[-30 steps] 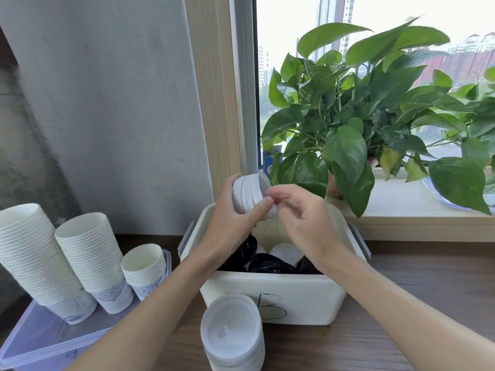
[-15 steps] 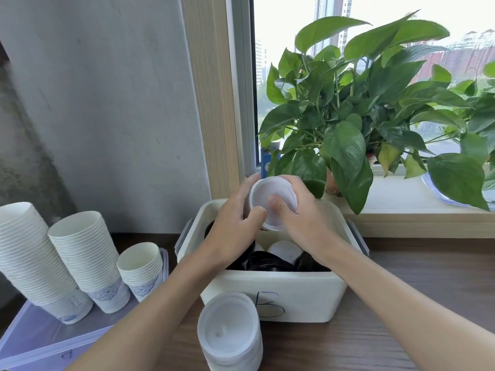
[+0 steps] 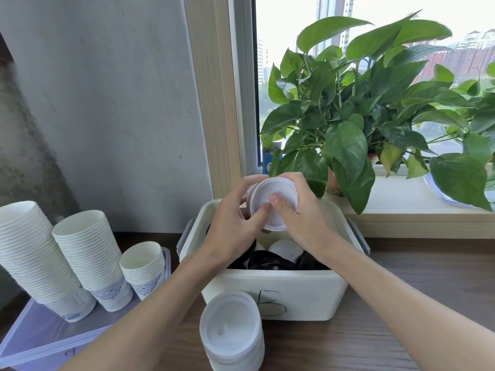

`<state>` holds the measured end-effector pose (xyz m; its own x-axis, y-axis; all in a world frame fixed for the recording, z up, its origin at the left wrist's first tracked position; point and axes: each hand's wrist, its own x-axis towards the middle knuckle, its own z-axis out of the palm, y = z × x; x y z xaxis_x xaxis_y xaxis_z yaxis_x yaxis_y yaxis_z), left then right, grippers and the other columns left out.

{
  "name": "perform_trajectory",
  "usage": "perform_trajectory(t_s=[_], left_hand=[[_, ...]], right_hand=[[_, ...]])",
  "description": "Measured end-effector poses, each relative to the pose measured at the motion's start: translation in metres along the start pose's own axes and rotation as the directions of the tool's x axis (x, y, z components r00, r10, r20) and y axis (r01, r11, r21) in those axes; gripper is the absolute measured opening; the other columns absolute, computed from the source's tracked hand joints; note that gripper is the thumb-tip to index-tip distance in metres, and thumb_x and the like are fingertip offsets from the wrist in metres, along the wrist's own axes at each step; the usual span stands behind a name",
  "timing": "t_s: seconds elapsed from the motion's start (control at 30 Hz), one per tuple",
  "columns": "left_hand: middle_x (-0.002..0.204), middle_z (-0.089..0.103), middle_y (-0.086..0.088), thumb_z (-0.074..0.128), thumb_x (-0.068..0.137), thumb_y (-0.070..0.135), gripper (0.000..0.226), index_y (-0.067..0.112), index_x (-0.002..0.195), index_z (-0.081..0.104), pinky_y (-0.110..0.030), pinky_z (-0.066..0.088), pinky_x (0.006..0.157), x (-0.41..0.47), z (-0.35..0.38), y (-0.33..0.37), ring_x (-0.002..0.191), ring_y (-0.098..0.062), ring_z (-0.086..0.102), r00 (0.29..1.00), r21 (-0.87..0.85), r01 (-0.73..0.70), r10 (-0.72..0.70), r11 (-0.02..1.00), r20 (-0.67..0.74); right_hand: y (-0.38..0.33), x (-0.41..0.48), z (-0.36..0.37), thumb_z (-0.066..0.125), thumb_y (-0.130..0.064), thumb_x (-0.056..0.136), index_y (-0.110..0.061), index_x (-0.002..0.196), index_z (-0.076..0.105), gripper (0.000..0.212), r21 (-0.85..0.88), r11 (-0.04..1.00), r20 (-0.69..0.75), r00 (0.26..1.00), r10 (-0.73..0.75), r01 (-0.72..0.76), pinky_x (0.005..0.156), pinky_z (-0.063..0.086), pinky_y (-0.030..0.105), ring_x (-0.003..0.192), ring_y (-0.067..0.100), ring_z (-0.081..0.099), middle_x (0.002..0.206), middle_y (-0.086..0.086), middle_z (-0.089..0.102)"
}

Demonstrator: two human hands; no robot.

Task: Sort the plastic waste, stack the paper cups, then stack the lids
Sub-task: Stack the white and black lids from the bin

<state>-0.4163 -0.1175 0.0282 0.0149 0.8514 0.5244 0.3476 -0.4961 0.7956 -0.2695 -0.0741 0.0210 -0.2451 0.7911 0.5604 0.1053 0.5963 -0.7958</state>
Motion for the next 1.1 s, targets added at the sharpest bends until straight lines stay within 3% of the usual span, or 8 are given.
perform_trajectory(t_s=[0.23,0.33,0.47,0.73,0.87,0.97,1.1], left_hand=[[0.1,0.069,0.005,0.058,0.101,0.025,0.02,0.03,0.12,0.054,-0.032,0.057,0.072,0.002,0.0,-0.002,0.088,-0.015,0.068,1.0,0.055,0.006,-0.007,0.998,0.018],[0.103,0.069,0.009,0.061,0.099,0.024,0.028,0.027,0.127,0.056,-0.019,0.053,0.072,0.003,0.0,-0.004,0.091,-0.008,0.067,1.0,0.055,0.021,-0.022,0.998,0.012],[0.106,0.072,0.015,0.064,0.098,0.021,0.023,0.022,0.121,0.067,-0.015,0.051,0.078,0.006,-0.001,-0.007,0.096,0.0,0.066,1.0,0.064,0.005,-0.006,0.998,0.012],[0.104,0.071,0.016,0.062,0.098,0.018,0.022,0.027,0.118,0.064,-0.012,0.049,0.075,0.004,-0.002,-0.005,0.094,0.001,0.066,0.998,0.031,0.027,-0.029,0.999,0.05],[0.1,0.069,0.023,0.063,0.091,0.005,0.042,0.033,0.121,0.06,-0.018,0.055,0.073,0.002,-0.006,-0.003,0.088,-0.006,0.069,0.996,0.029,0.032,-0.035,0.999,0.087],[0.094,0.066,0.029,0.067,0.092,0.008,0.04,0.033,0.122,0.059,-0.026,0.058,0.074,0.002,-0.008,-0.004,0.087,-0.011,0.07,0.996,0.029,0.015,-0.017,0.999,0.087],[0.091,0.067,0.029,0.07,0.091,0.008,0.038,0.032,0.118,0.062,-0.022,0.056,0.071,0.0,-0.011,-0.007,0.088,-0.008,0.068,0.998,-0.009,0.008,-0.007,1.0,0.063]], right_hand=[[-0.003,-0.002,-0.004,0.051,-0.026,0.1,-0.019,0.112,0.052,0.014,-0.01,0.998,0.022,0.998,0.067,-0.066,0.068,0.043,0.008,0.082,-0.003,0.054,0.094,-0.009,0.061],[0.0,0.0,-0.003,0.052,-0.029,0.099,-0.02,0.121,0.059,0.025,-0.001,0.994,0.037,0.993,0.111,-0.111,0.082,0.047,0.013,0.101,0.004,0.06,0.108,-0.008,0.066],[0.003,0.002,-0.002,0.054,-0.03,0.098,-0.019,0.117,0.063,0.023,-0.002,0.991,0.048,0.989,0.137,-0.137,0.089,0.05,0.027,0.101,0.01,0.063,0.105,-0.005,0.069],[0.003,0.001,-0.003,0.056,-0.033,0.097,-0.024,0.109,0.062,0.016,-0.028,0.987,0.041,0.987,0.157,-0.156,0.074,0.047,0.011,0.092,0.004,0.062,0.098,-0.008,0.068],[0.003,0.001,-0.004,0.057,-0.037,0.096,-0.022,0.112,0.061,0.023,-0.004,0.983,0.022,0.982,0.186,-0.186,0.077,0.048,0.018,0.096,0.008,0.063,0.103,-0.006,0.068],[0.001,0.002,-0.004,0.057,-0.038,0.095,-0.021,0.109,0.061,0.023,-0.006,0.982,0.022,0.982,0.19,-0.19,0.073,0.045,0.015,0.092,0.004,0.062,0.103,-0.005,0.067],[0.001,0.003,0.0,0.058,-0.035,0.094,-0.019,0.109,0.061,0.022,-0.03,0.984,0.051,0.983,0.177,-0.176,0.07,0.044,0.009,0.085,-0.005,0.059,0.101,-0.007,0.066]])
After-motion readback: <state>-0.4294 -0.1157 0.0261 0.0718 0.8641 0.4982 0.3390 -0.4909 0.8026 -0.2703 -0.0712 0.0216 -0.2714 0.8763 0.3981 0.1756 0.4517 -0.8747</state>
